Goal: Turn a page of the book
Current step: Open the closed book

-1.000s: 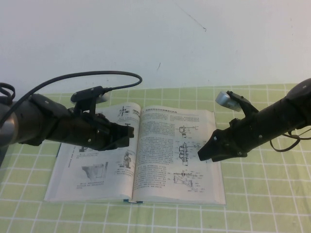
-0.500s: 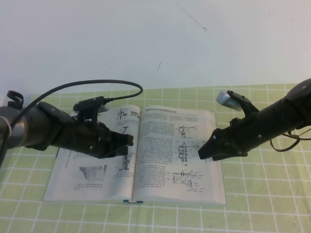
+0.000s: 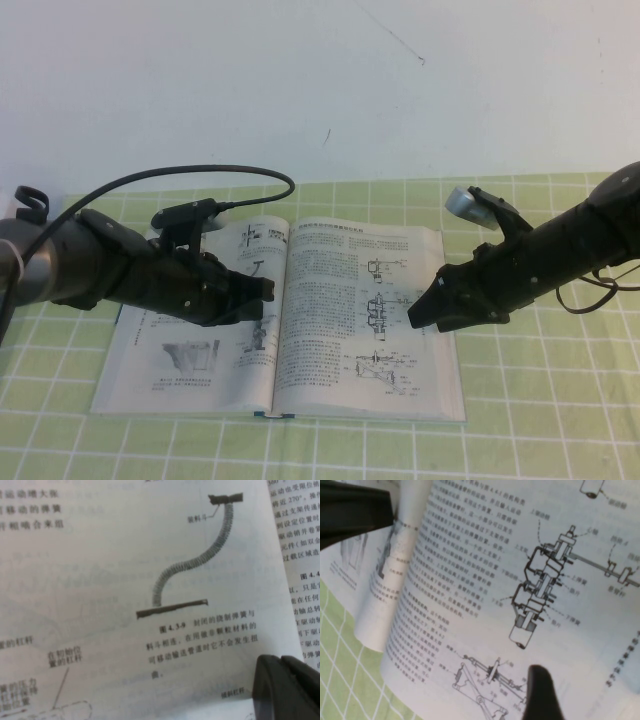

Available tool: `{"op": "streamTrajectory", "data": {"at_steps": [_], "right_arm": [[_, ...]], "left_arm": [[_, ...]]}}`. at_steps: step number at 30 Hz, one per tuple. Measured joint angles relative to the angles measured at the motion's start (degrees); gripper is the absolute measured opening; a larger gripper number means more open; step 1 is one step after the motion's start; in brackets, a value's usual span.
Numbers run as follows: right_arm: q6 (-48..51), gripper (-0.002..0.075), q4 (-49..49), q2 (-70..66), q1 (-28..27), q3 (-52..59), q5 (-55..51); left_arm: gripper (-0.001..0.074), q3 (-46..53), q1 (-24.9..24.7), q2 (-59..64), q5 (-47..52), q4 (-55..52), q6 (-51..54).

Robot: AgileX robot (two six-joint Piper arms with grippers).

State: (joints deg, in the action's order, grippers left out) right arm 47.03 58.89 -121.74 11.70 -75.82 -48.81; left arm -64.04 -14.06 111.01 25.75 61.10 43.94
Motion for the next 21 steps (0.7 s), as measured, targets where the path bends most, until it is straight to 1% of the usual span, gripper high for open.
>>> {"op": "streamTrajectory", "data": {"at_steps": [13, 21], "right_arm": [[-0.4, 0.0417, -0.3, 0.0, 2.2, 0.0, 1.5], [-2.0, 0.0415, -3.6, 0.0, 2.3, -0.1, 2.6]], "left_arm": [[-0.0002, 0.0, 0.0, 0.0, 0.0, 0.0, 0.1], [-0.0003, 0.0, 0.0, 0.0, 0.0, 0.0, 0.1]]}}
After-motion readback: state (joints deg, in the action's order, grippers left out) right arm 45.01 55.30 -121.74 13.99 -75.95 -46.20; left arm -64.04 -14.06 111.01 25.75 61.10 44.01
